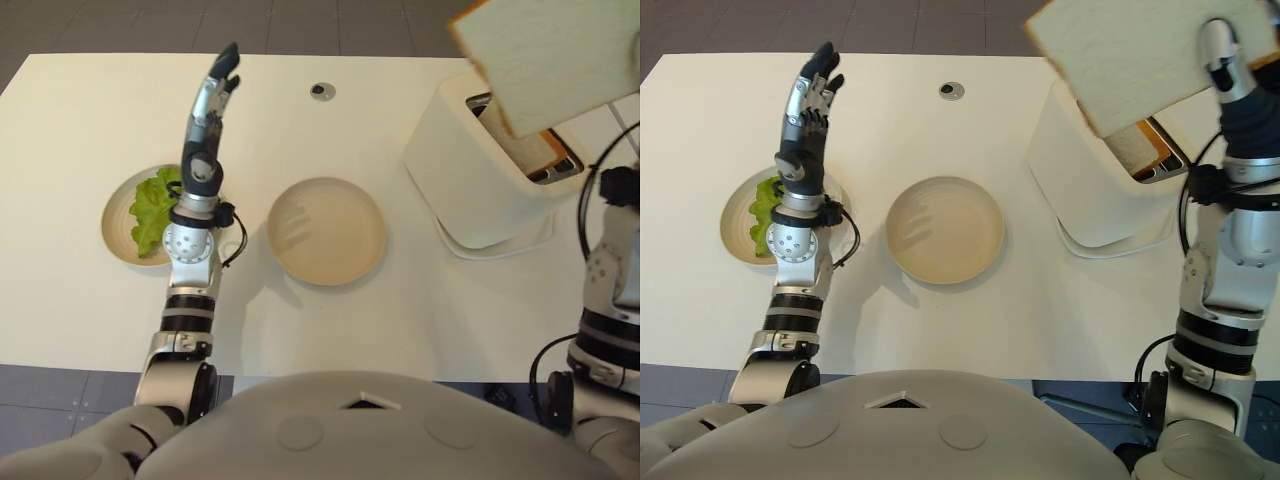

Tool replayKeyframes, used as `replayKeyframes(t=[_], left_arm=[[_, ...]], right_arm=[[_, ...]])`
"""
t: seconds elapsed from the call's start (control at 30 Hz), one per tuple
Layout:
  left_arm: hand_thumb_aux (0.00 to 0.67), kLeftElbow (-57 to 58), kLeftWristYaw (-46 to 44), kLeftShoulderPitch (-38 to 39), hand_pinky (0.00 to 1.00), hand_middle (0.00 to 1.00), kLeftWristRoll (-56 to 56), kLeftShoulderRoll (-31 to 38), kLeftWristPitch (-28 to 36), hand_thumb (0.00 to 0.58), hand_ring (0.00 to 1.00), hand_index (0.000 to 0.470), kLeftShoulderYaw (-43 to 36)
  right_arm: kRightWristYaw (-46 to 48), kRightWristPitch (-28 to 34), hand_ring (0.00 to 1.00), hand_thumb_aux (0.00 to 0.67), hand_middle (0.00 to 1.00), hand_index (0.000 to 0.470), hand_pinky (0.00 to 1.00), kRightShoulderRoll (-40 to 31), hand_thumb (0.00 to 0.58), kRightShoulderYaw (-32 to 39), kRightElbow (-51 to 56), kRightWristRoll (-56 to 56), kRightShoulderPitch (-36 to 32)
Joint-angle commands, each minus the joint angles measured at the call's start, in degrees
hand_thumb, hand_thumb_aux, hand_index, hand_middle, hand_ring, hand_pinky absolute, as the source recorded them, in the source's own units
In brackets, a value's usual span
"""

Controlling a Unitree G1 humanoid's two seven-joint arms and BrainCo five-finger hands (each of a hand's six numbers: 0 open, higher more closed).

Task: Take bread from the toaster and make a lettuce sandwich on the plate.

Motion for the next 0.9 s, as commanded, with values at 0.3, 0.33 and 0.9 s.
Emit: replayKeyframes(t=[0.3,0.33,0.9], left_arm=[[0.0,9.0,9.9,6.0,0.0,0.0,31.2,31.2,8.6,0.0,0.0,0.0,6.5],[0.0,9.6,10.1,7.1,0.0,0.0,33.8,33.5,9.3,0.0,0.0,0.0,5.4],[0.41,13.9,5.7,9.9,0.0,0.0,41.3,40.3,18.6,0.493,0.0,0.288,-9.8]], right_arm=[[11.7,0.3,1.0,0.67,1.0,0.47,1.0,5.8,0.58,29.7,22.3,-23.7,5.4],[12.1,0.0,1.0,0.67,1.0,0.47,1.0,5.9,0.58,30.5,23.3,-24.7,5.5],[11.3,-1.4,1.0,0.0,1.0,0.0,1.0,7.6,0.0,30.4,27.9,-28.7,5.0]])
